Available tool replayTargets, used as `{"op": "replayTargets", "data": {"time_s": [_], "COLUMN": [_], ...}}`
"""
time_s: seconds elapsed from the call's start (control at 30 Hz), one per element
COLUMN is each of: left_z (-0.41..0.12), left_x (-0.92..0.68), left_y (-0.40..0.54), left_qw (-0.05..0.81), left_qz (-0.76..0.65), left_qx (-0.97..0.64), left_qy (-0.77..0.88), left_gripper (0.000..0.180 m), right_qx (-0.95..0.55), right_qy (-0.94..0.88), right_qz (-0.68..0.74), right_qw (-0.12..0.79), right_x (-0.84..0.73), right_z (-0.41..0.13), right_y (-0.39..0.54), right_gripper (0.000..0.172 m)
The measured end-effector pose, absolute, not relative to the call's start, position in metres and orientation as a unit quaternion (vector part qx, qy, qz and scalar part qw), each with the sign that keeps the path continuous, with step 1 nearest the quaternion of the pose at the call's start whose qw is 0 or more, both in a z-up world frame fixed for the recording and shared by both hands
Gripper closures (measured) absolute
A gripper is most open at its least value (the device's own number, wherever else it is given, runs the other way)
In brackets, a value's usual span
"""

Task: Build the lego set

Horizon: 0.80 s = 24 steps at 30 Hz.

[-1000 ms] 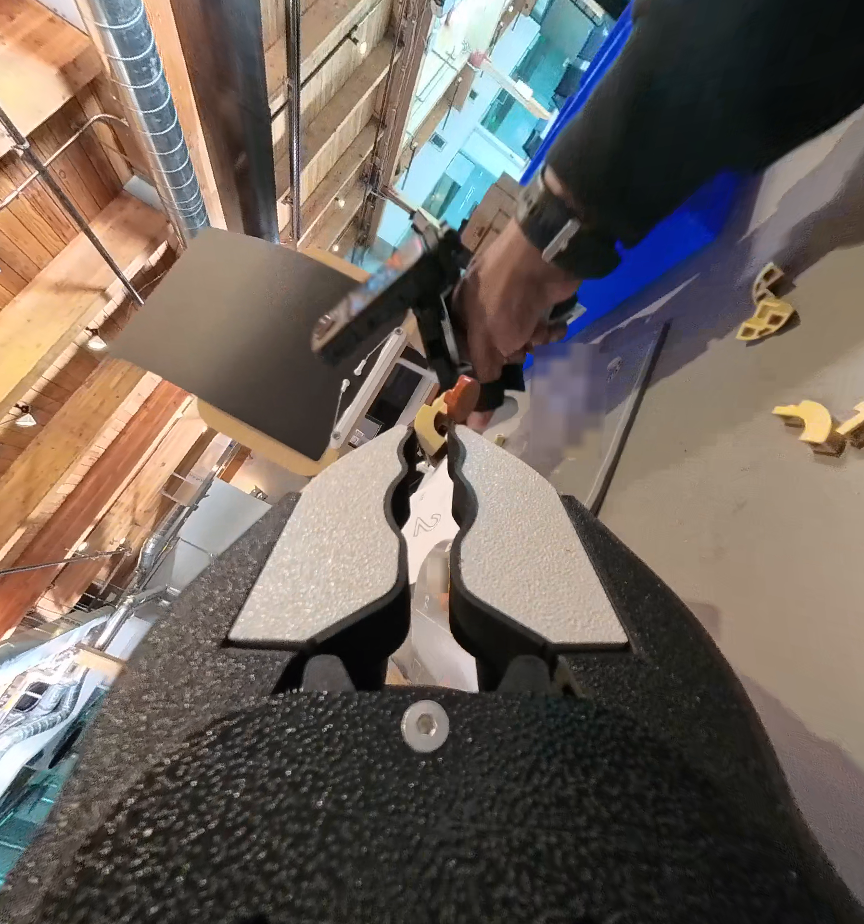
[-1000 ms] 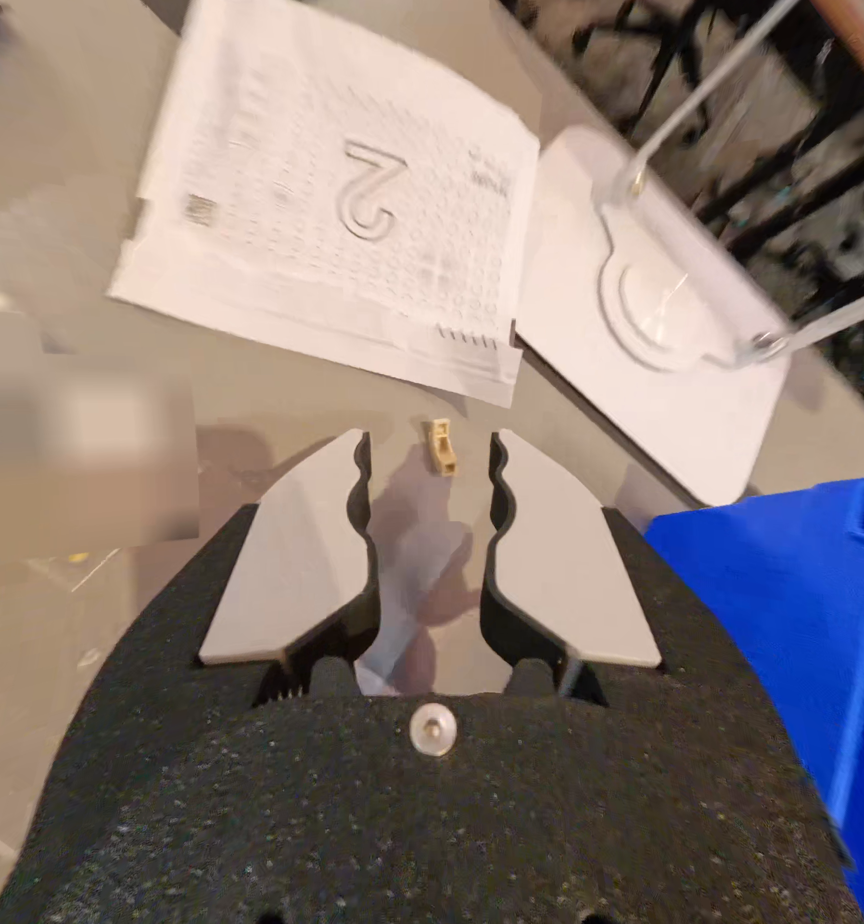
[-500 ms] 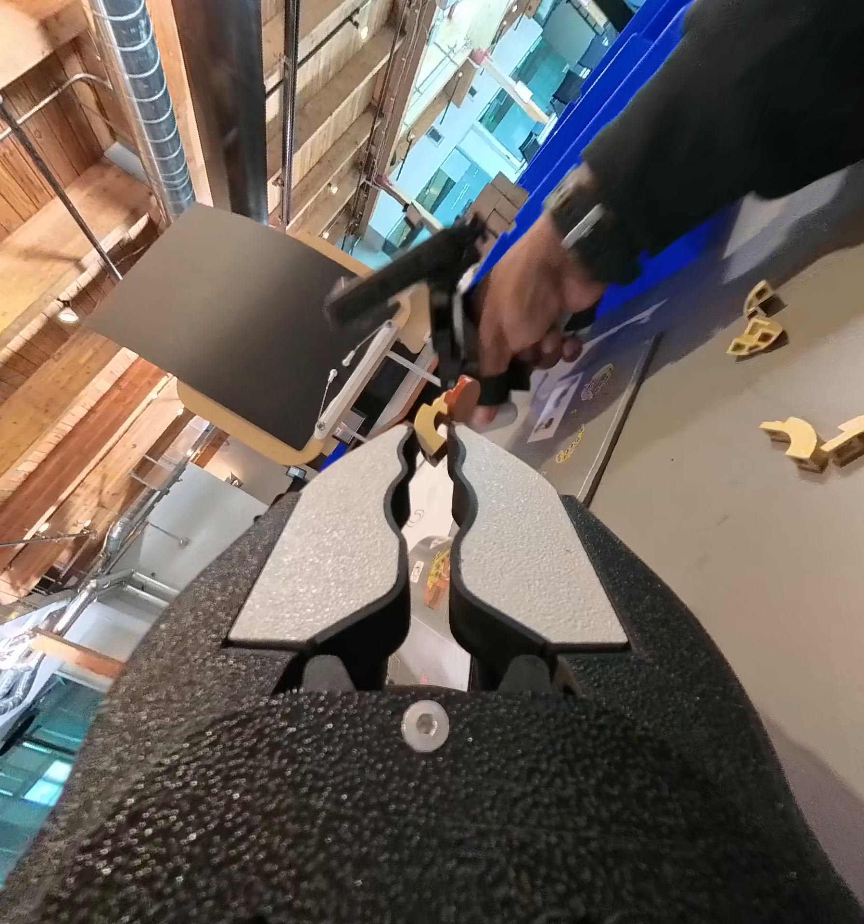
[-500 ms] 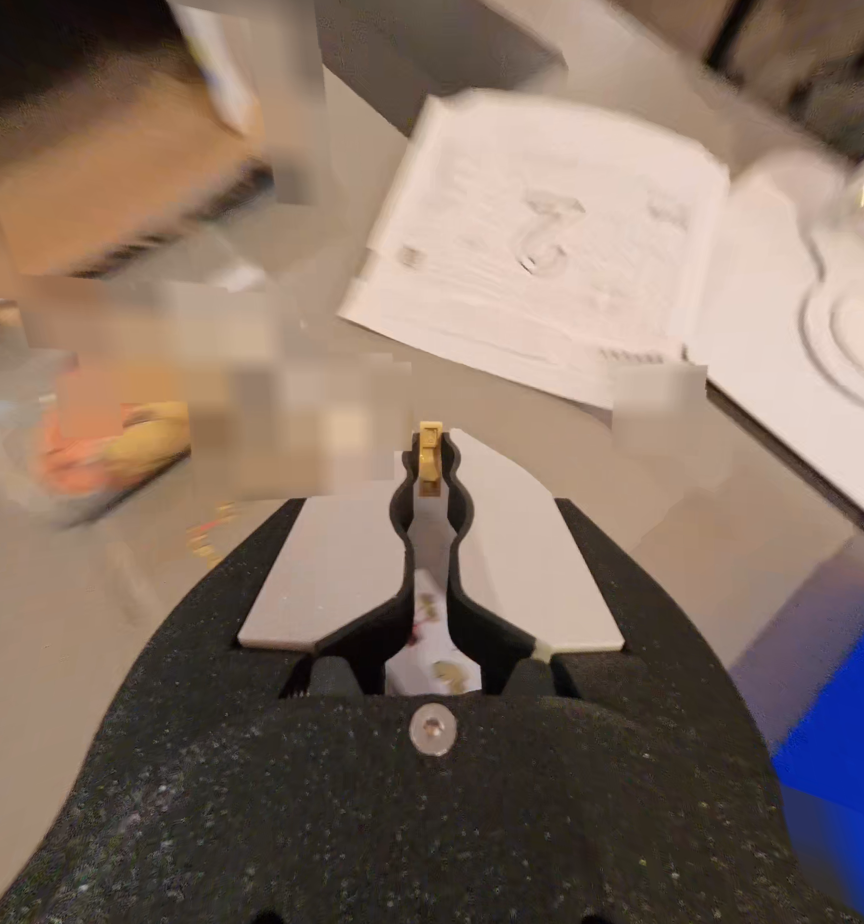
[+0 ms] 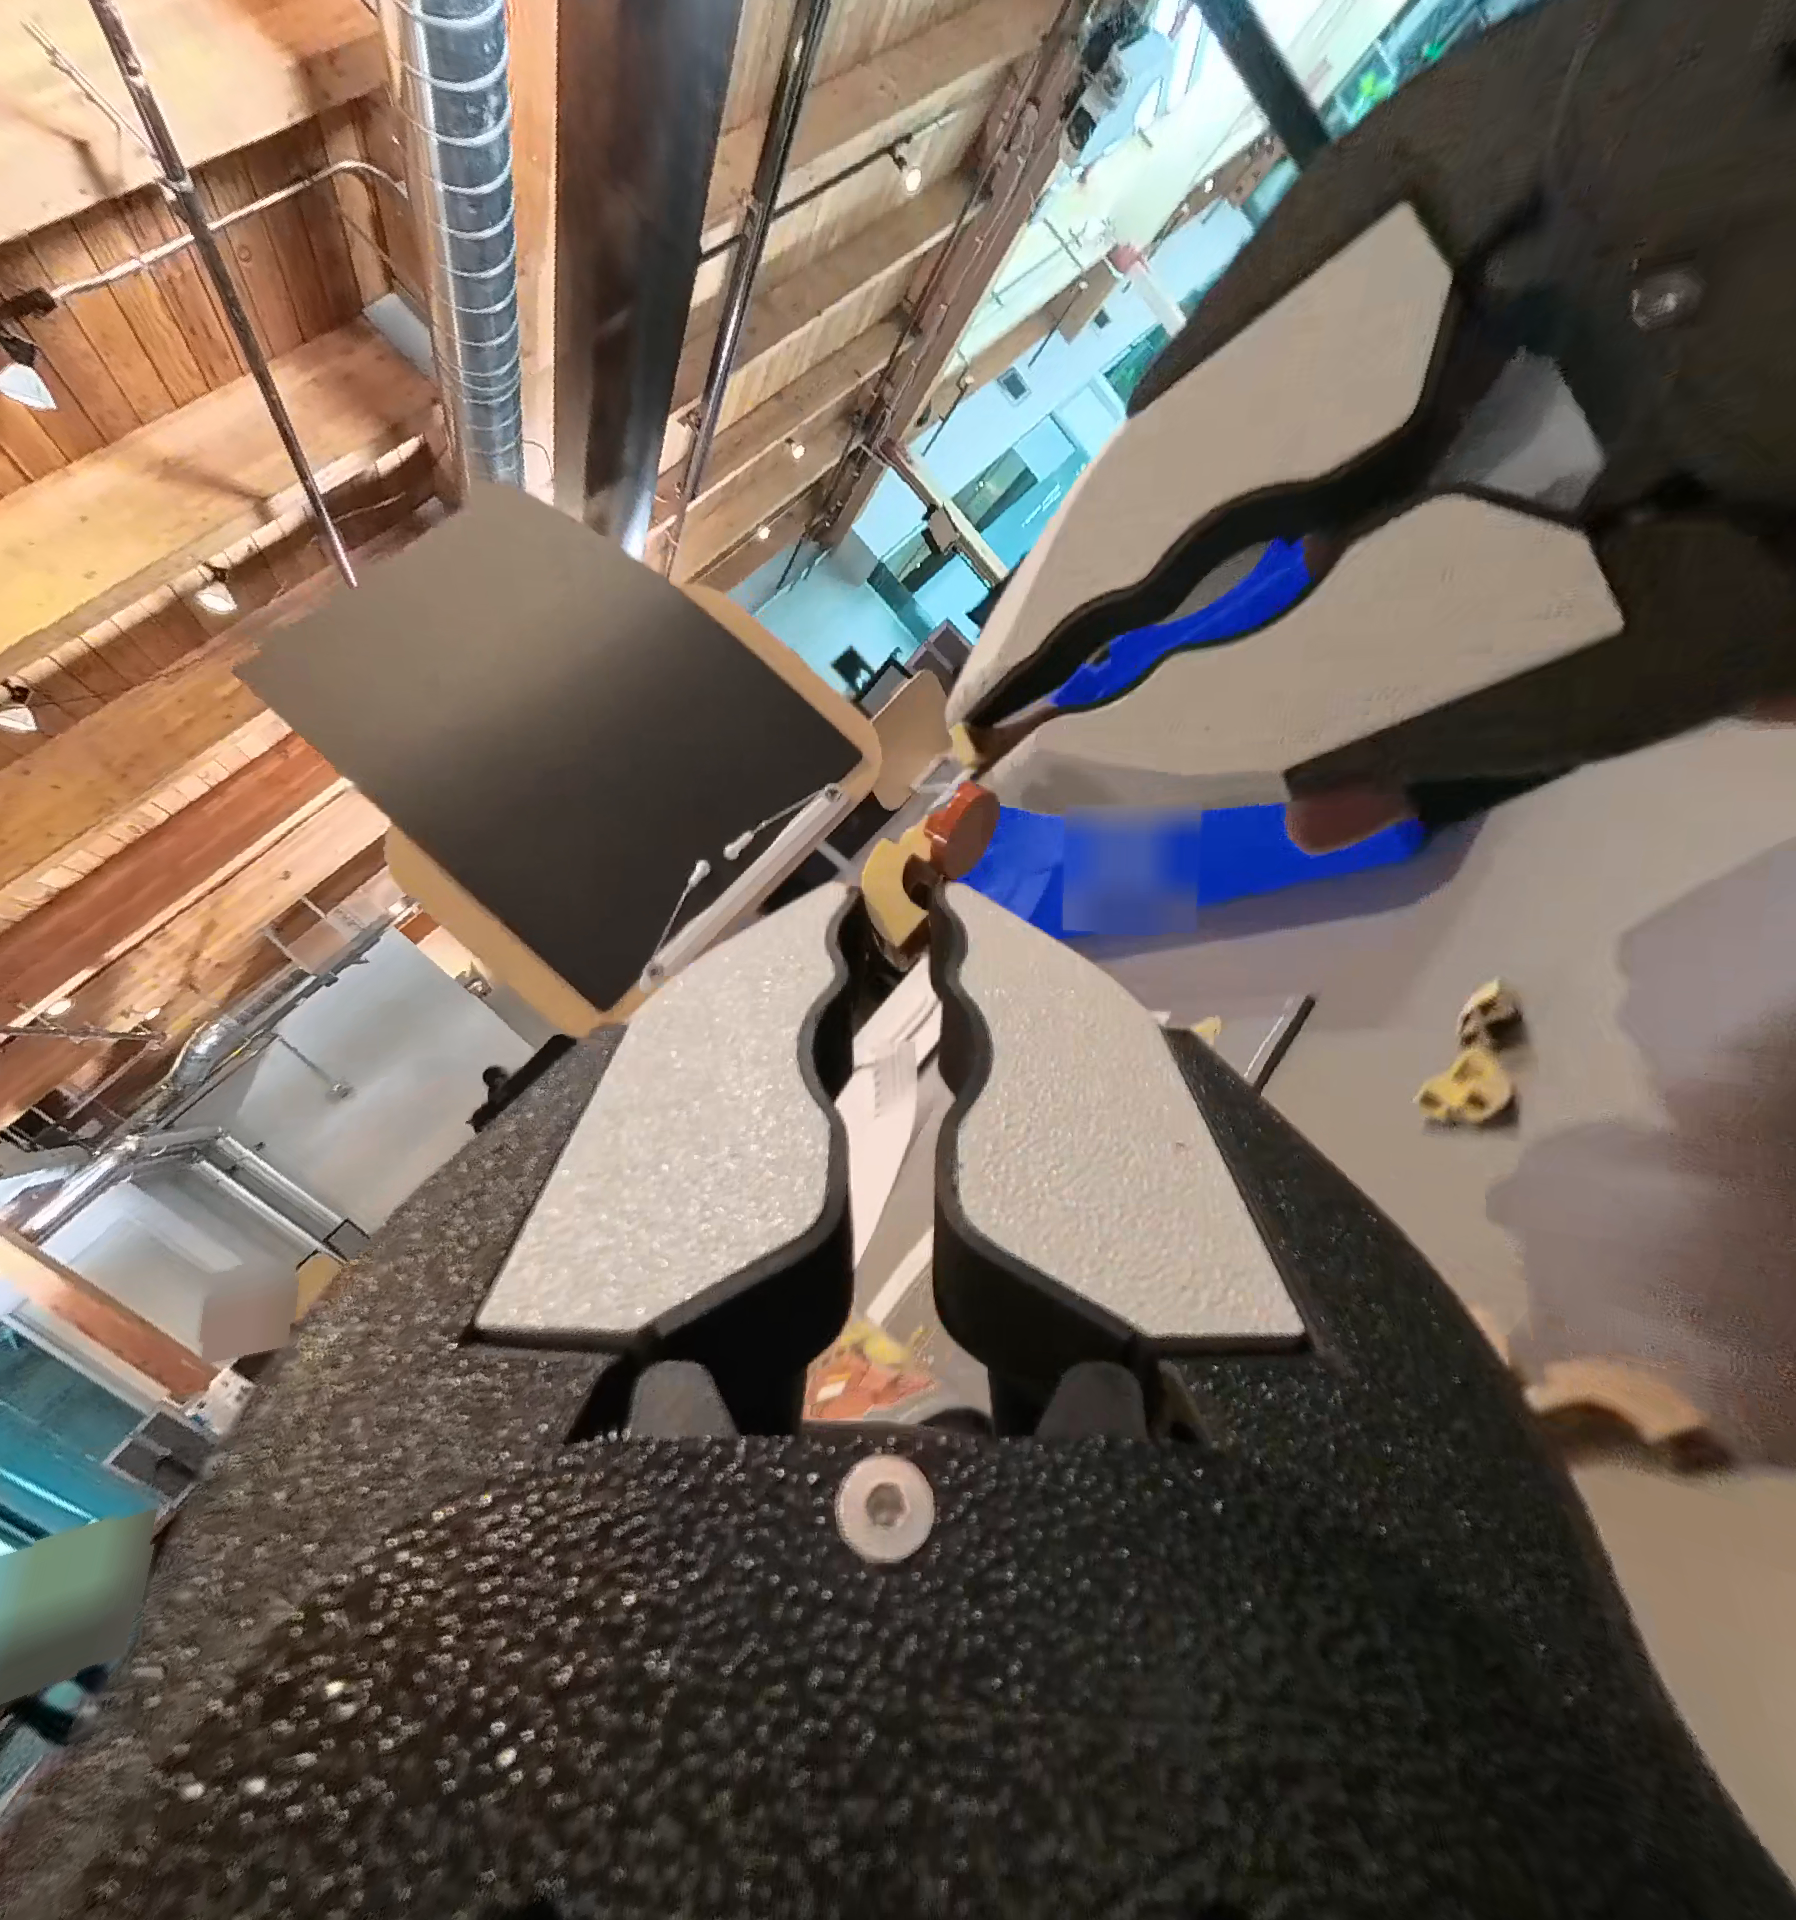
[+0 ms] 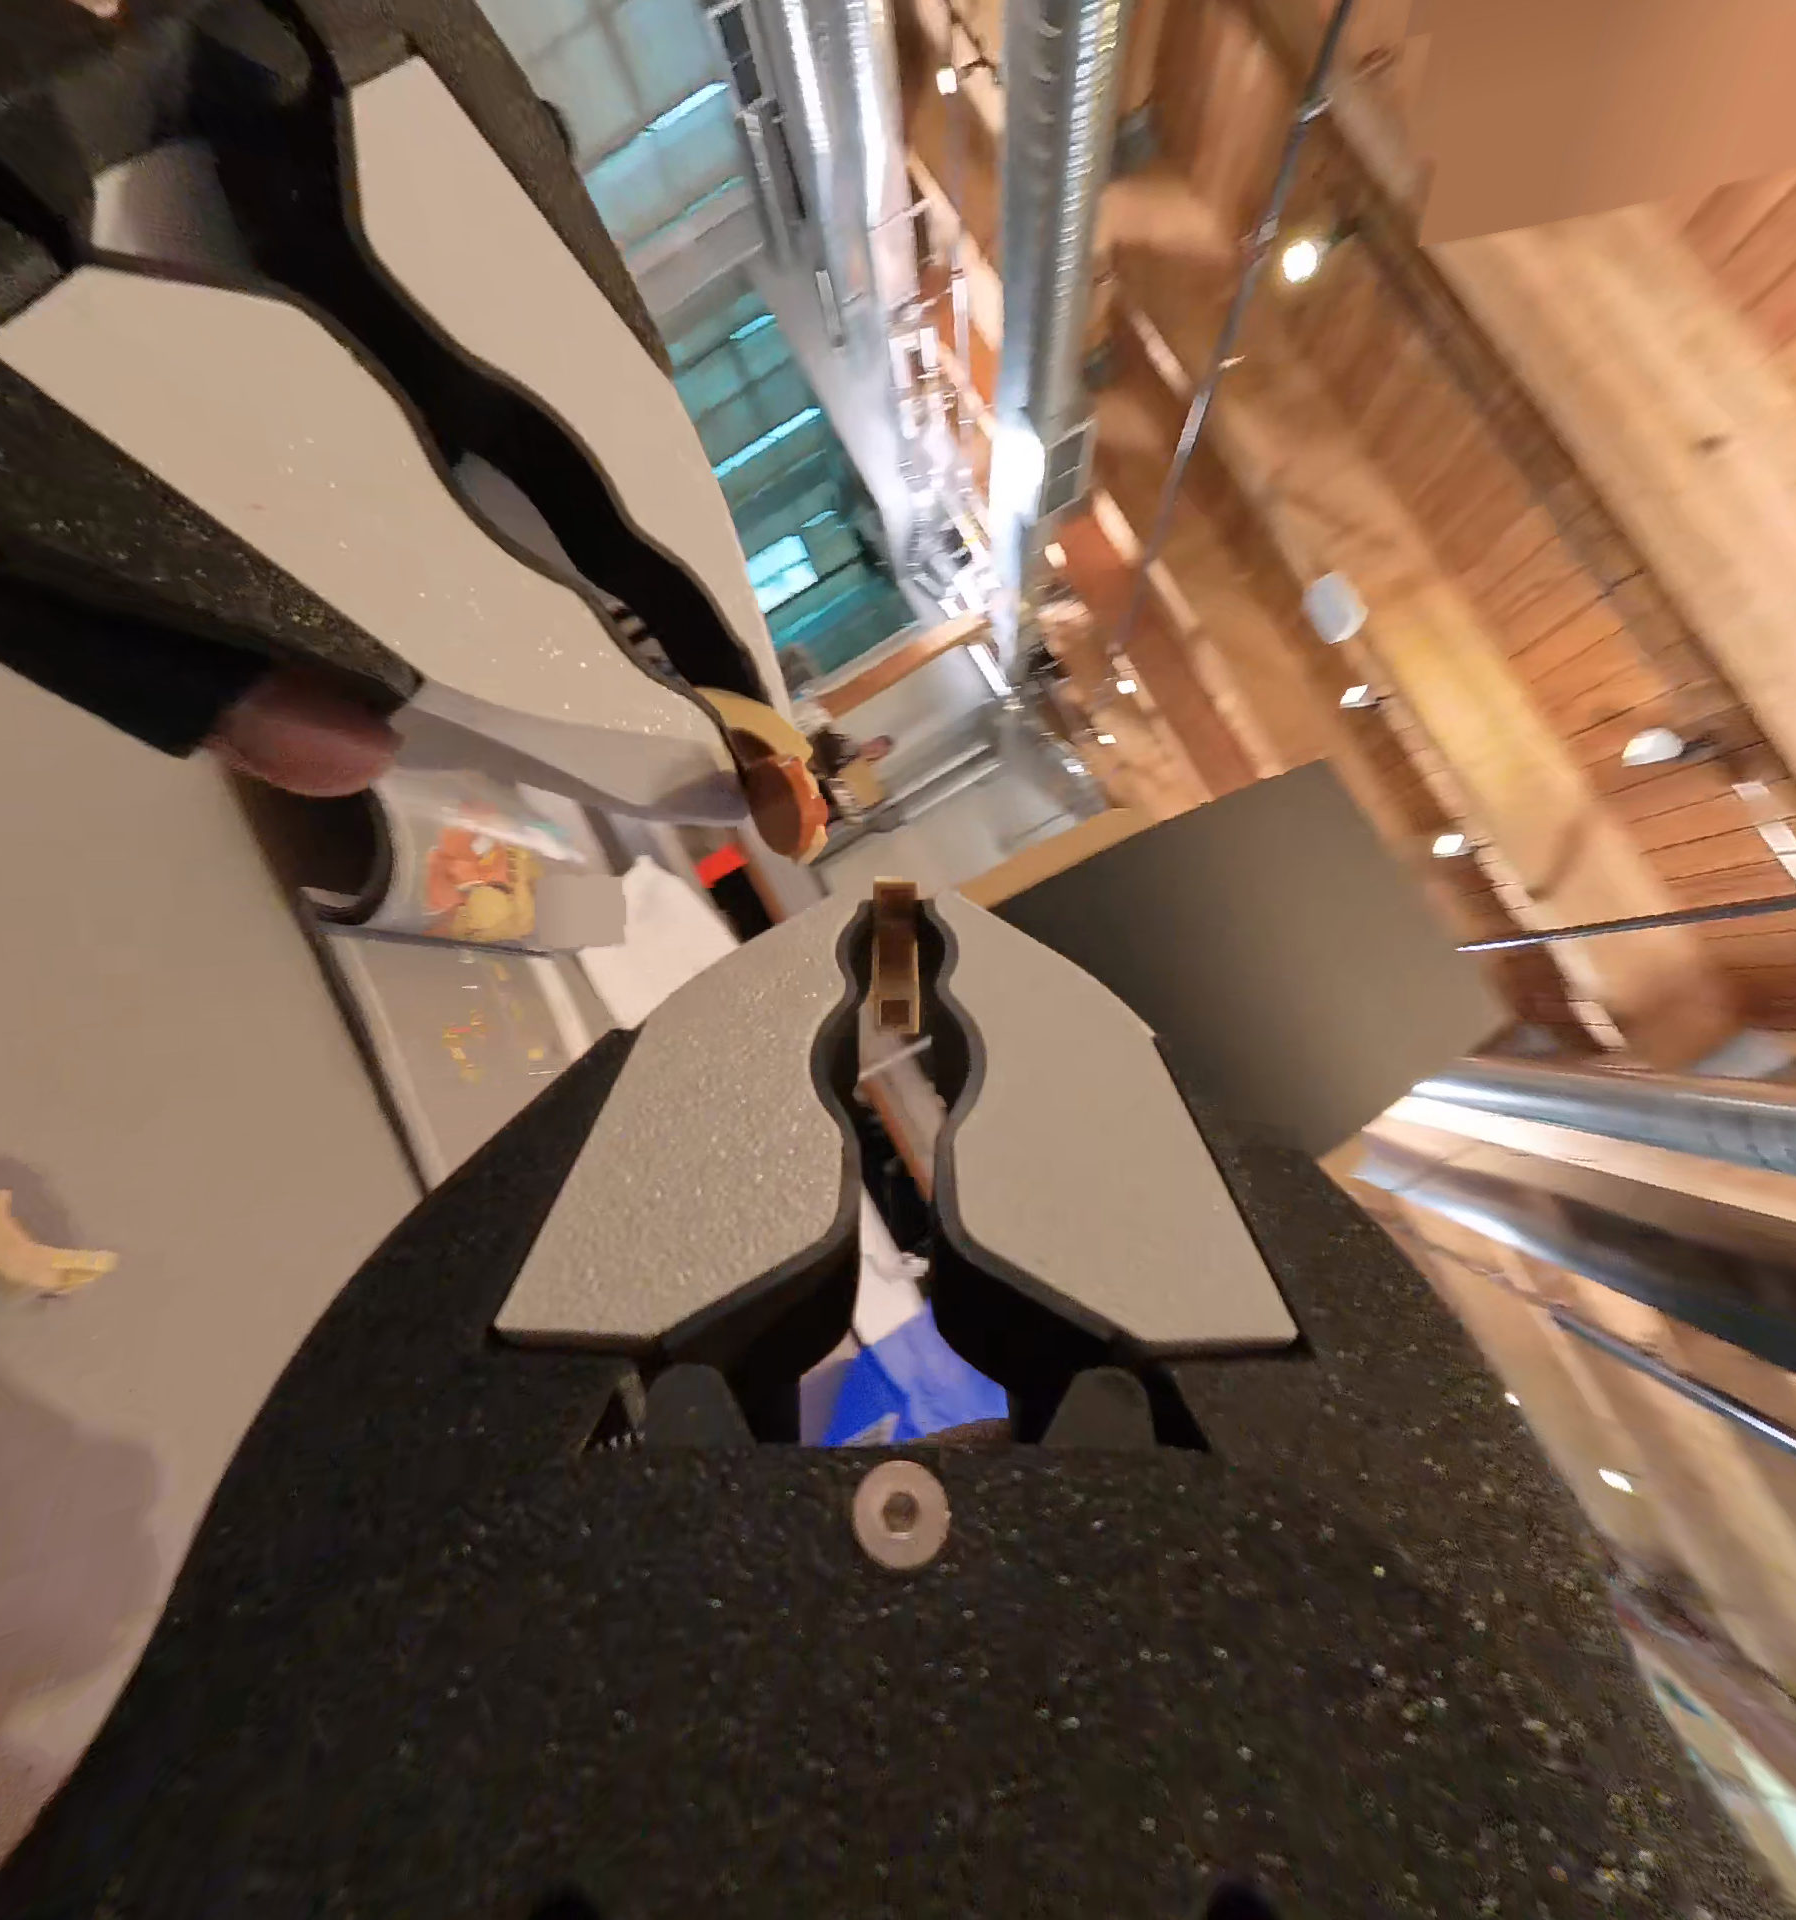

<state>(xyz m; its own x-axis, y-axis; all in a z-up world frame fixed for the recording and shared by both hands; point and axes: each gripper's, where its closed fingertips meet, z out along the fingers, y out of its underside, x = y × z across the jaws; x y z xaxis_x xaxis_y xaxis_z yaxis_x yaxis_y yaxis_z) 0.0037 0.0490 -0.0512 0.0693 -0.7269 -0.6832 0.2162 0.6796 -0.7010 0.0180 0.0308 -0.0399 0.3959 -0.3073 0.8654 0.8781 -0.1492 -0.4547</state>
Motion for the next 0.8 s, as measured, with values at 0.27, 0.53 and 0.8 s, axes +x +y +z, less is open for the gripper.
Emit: {"op": "replayTargets", "data": {"time_s": [0.27,0.53,0.8], "left_z": [-0.011,0.012,0.019], "left_x": [-0.001,-0.005,-0.01], "left_y": [0.012,-0.015,-0.024], "left_qw": [0.739,0.754,0.755], "left_qz": [-0.324,-0.283,-0.255], "left_qx": [-0.187,-0.161,-0.159], "left_qy": [0.559,0.571,0.583], "left_gripper": [0.17,0.17,0.17], "right_qx": [-0.469,-0.381,-0.322], "right_qy": [-0.234,-0.233,-0.261], "right_qz": [-0.613,-0.671,-0.712], "right_qw": [0.591,0.592,0.567], "right_x": [0.016,0.002,-0.008], "right_z": [-0.004,0.019,0.028], "right_y": [0.002,-0.021,-0.035], "right_gripper": [0.165,0.165,0.164]}}
